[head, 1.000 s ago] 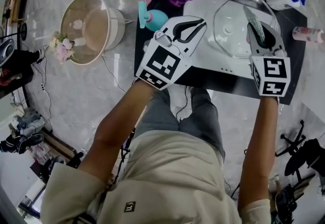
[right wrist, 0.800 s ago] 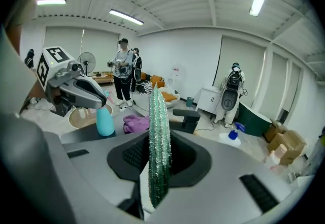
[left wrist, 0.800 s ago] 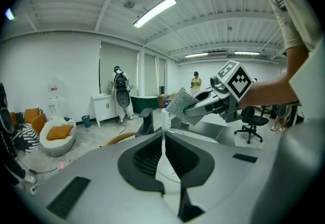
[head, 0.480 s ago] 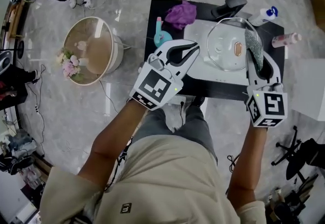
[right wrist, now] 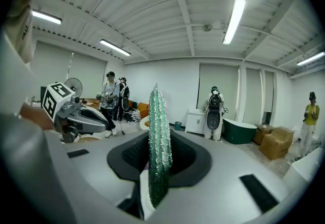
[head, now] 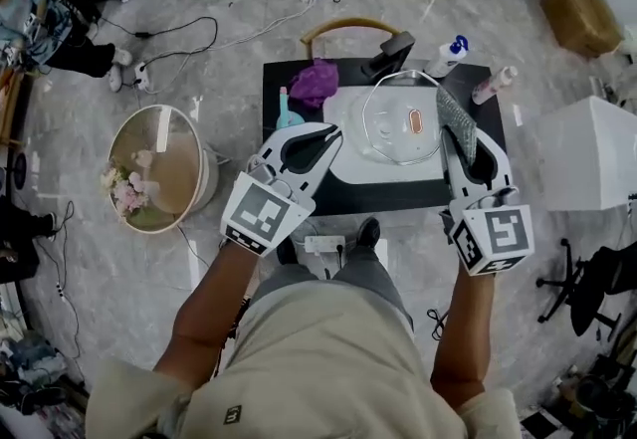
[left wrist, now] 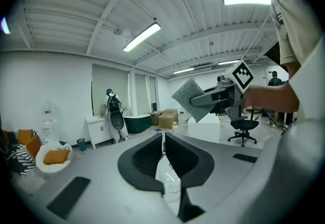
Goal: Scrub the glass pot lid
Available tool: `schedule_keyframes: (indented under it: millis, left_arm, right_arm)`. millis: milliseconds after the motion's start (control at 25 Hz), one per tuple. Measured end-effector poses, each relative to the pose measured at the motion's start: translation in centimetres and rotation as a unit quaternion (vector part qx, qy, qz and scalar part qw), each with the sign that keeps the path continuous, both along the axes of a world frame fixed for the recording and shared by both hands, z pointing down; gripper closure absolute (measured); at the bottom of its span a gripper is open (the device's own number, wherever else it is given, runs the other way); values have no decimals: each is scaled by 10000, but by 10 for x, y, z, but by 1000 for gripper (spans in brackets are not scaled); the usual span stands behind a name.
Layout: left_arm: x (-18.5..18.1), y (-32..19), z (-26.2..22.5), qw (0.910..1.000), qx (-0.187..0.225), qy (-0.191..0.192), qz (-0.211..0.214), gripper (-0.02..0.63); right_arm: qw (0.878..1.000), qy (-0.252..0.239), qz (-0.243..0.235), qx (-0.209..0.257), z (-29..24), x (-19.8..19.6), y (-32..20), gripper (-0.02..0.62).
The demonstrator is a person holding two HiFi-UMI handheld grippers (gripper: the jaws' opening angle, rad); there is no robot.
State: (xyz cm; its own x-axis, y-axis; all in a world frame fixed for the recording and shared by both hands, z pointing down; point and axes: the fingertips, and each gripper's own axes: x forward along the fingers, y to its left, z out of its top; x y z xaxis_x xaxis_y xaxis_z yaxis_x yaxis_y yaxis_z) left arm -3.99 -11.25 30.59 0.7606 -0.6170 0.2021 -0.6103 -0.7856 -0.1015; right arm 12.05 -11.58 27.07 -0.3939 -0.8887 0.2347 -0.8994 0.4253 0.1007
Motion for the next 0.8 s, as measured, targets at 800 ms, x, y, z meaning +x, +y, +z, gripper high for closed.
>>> schedule_keyframes:
  millis: [800]
  left_arm:
    - [-26,46,-44,9988,342,196,305,572]
  right_arm:
    - [9992,-29,302,260,-31,-13,94,511]
